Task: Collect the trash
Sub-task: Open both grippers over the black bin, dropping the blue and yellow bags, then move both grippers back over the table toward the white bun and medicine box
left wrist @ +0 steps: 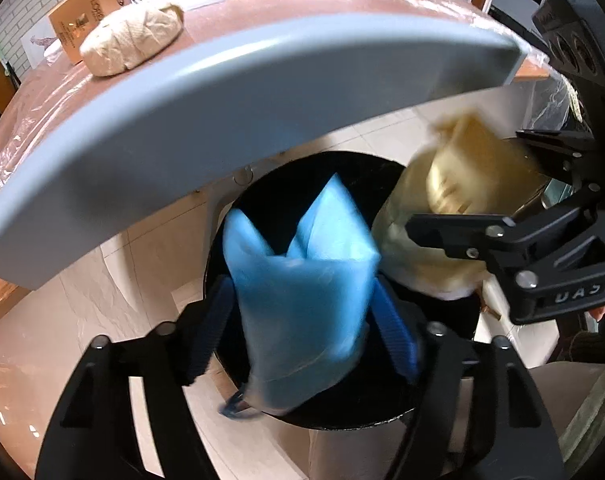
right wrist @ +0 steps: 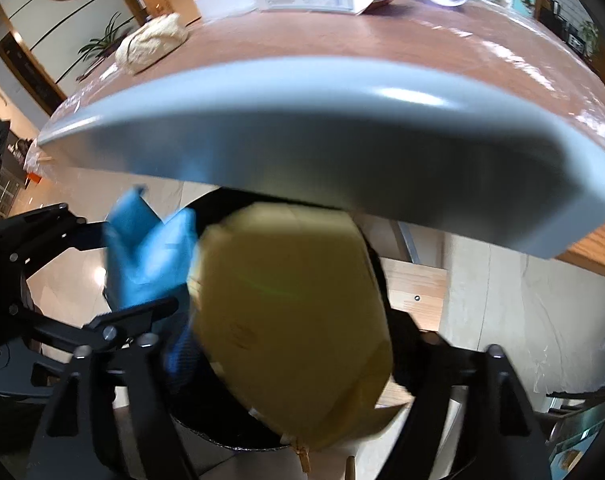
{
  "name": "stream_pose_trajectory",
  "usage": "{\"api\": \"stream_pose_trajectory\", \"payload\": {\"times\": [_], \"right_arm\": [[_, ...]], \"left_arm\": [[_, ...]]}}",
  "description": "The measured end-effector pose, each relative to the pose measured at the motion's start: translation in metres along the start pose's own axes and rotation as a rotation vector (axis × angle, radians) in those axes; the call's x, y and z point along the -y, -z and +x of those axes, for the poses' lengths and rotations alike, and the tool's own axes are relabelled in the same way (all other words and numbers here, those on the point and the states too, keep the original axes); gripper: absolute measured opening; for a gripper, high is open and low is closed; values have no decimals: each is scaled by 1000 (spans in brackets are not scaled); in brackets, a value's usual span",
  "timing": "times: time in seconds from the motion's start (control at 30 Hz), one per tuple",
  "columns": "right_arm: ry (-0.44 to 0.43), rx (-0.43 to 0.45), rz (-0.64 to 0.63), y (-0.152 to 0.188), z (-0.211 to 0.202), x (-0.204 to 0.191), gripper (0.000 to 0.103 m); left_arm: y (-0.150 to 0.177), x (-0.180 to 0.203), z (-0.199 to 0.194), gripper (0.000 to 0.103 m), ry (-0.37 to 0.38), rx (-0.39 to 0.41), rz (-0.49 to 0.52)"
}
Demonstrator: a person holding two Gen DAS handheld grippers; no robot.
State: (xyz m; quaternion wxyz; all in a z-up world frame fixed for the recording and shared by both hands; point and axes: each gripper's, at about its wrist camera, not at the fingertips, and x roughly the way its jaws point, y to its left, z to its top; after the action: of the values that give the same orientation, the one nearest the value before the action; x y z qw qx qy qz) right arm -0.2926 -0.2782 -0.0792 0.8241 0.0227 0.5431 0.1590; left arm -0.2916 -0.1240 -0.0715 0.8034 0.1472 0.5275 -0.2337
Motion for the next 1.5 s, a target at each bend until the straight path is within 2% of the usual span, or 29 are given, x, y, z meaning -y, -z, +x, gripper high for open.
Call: {"api": "stream_pose_trajectory", "payload": {"times": [0.27, 0.43, 0.53, 0.6, 0.67, 0.77, 0.87, 1.03, 1.27, 1.37, 1.5], "right_arm": [[2, 32, 44, 0, -24, 12, 84], [32, 108, 1, -3, -59, 9, 84], [47, 186, -26, -11, -89, 4, 89], [53, 249, -41, -16, -110, 4, 93], [59, 303, -59, -24, -125, 4, 97], [73, 366, -70, -41, -139, 4, 99], [111, 399, -45, -61, -143, 13, 99], [105, 406, 21, -91, -137, 30, 99], [158, 363, -35, -124, -107, 30, 99], [147, 344, -18, -137, -94, 34, 99], [140, 317, -58, -147, -77, 29, 99]], "left_arm": [[-1, -10, -16, 78, 15, 14, -31], [-3, -14, -40, 78, 31, 63, -36], [-6, -15, -70, 78, 67, 129, -50], [-12, -13, -93, 89, 93, 189, -57], [-19, -17, -117, 96, 100, 272, -63], [-30, -25, -137, 101, 61, 358, -67], [-46, -31, -141, 101, 3, 399, -87], [-68, -51, -124, 101, -68, 380, -122], [-89, -74, -95, 101, -91, 319, -151], [-96, -79, -81, 101, -101, 288, -144], [-101, -81, -67, 101, -103, 255, -128]]}}
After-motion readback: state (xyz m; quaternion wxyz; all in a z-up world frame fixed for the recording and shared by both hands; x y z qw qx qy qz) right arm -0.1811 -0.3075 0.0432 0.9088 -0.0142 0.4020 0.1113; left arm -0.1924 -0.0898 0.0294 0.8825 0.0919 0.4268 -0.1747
